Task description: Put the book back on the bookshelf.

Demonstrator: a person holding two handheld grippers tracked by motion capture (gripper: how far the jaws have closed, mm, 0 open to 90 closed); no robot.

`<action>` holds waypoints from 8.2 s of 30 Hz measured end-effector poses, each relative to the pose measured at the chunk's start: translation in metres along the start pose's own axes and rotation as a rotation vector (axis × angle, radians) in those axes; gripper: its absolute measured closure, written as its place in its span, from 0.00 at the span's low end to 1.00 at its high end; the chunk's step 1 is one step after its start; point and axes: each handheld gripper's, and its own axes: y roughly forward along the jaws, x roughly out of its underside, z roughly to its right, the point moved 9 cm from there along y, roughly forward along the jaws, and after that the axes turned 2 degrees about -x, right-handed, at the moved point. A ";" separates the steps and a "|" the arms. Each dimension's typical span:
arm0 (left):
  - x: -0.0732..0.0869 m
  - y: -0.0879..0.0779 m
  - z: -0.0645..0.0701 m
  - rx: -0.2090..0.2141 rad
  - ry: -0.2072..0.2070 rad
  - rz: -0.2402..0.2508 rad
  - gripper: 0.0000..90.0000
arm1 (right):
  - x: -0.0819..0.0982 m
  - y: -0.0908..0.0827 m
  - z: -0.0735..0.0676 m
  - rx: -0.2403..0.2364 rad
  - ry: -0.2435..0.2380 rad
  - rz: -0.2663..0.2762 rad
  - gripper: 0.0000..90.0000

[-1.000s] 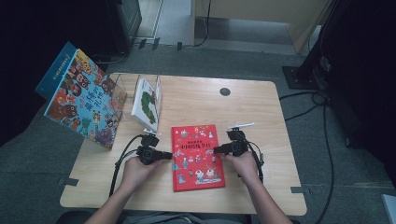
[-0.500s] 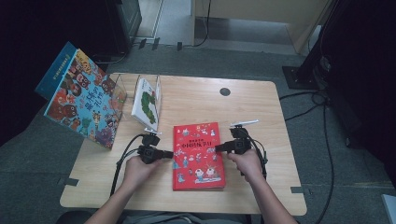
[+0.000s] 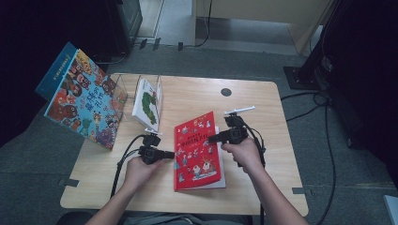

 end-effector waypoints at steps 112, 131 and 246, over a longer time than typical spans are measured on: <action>-0.065 -0.124 0.054 0.345 0.470 0.284 0.83 | -0.027 -0.067 -0.059 -0.290 -0.678 0.114 0.87; -0.074 -0.153 0.069 0.158 0.678 0.265 0.88 | -0.033 -0.052 -0.058 -0.175 -0.726 0.087 0.71; -0.090 -0.265 0.005 -0.163 0.340 -0.043 0.89 | 0.018 0.045 0.100 0.257 -0.565 0.219 0.45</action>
